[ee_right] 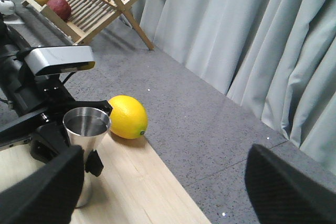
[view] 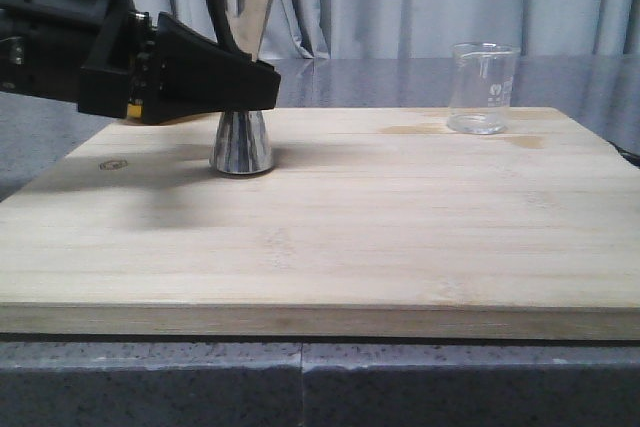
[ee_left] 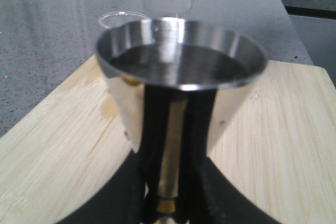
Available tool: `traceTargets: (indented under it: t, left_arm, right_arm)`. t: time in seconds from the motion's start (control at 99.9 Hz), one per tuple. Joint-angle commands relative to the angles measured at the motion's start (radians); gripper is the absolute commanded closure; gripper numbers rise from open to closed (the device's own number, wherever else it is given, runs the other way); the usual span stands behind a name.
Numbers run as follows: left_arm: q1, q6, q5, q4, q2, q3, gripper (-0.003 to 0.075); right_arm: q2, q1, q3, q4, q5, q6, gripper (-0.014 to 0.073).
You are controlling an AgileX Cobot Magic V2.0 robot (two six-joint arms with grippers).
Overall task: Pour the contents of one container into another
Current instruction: 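Set the jigger's base down on the board with the left gripper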
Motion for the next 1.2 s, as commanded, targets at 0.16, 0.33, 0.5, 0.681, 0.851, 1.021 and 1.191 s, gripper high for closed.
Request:
traceTargets:
  t: [0.16,0.33,0.5,0.681,0.851,1.021,1.191]
  left_arm:
    - [-0.006,0.005,0.116,-0.057,-0.037,-0.018,0.0738]
    - [-0.006,0.005,0.116,-0.057,-0.037,-0.018,0.0738]
    - [-0.006,0.009,0.116,-0.057,-0.037,-0.018,0.0739]
    - [-0.006,0.011,0.116,-0.057,-0.037,-0.018,0.0738]
    - [-0.004,0.013,0.116,-0.057,-0.037,-0.018,0.0739]
    - [-0.004,0.029,0.116,-0.057,-0.037,-0.014,0.0739]
    - [-0.004,0.05,0.116,-0.066,-0.037,0.007,0.0739]
  right_arm:
    - [-0.015,-0.007,-0.022,0.049,-0.007,-0.003,0.0051]
    - [-0.015,-0.007,-0.022,0.049,-0.007,-0.003,0.0051]
    - [-0.015,-0.007,-0.022,0.049,-0.007,-0.003,0.0051]
    - [-0.015,-0.007,-0.022,0.049,-0.007,-0.003,0.0051]
    - [-0.015,-0.007,-0.022,0.049,-0.003,-0.003,0.0051]
    - [-0.015,-0.007,-0.022,0.049,-0.003,-0.003,0.0051]
    - [-0.015,-0.007,-0.022,0.049,-0.003,-0.003,0.0051]
